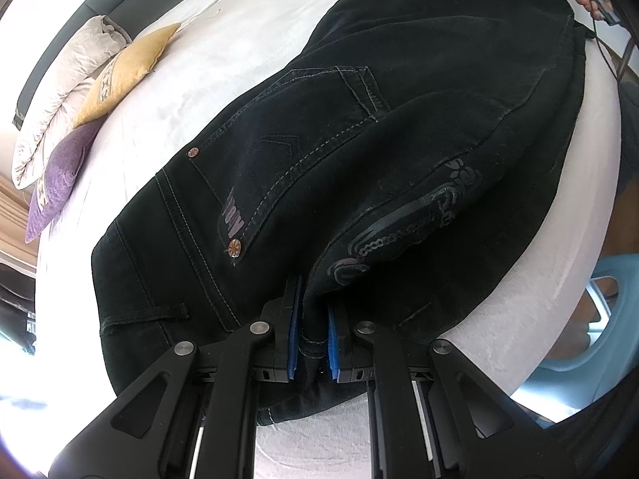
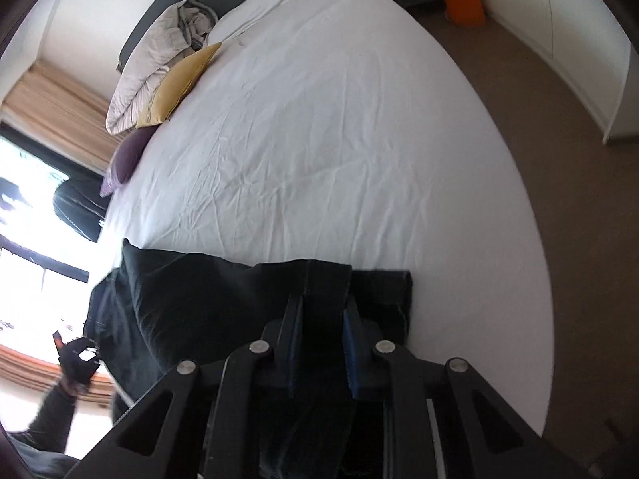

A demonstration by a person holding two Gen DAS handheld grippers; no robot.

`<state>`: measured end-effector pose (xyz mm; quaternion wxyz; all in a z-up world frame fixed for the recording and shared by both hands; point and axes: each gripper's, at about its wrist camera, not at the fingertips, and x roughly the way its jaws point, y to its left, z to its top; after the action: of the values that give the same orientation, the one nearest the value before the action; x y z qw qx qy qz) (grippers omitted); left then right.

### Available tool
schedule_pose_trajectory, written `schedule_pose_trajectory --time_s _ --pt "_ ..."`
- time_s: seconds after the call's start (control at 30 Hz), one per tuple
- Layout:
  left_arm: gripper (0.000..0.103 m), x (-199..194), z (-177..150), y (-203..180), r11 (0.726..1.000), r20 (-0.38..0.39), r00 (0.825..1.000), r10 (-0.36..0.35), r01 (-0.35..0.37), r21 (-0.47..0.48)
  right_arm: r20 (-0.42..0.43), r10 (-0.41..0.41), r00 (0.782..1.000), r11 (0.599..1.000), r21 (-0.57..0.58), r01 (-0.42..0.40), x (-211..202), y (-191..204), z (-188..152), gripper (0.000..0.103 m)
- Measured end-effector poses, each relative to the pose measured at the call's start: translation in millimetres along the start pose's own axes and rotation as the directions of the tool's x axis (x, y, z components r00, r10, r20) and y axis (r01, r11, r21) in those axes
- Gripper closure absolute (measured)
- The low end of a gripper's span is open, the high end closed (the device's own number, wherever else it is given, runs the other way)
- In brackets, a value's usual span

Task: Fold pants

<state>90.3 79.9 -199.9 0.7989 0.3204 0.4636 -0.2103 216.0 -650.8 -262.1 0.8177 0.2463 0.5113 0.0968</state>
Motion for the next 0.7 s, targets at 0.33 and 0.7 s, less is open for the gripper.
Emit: schedule_pose_trajectory --time_s 0.33,0.7 --pt "0.093 0 -1 -8 0.999 0.012 0.999 0.044 -0.044 -0.005 0.114 -0.252 0.961 0.968 0.035 0.250 -22 6 15 0.078" --pt "0.093 -3 -6 -12 0.998 0.024 0.998 0.052 -0.051 -0.037 0.208 0.052 0.977 0.934 0.336 -0.121 -84 -20 -87 0.063"
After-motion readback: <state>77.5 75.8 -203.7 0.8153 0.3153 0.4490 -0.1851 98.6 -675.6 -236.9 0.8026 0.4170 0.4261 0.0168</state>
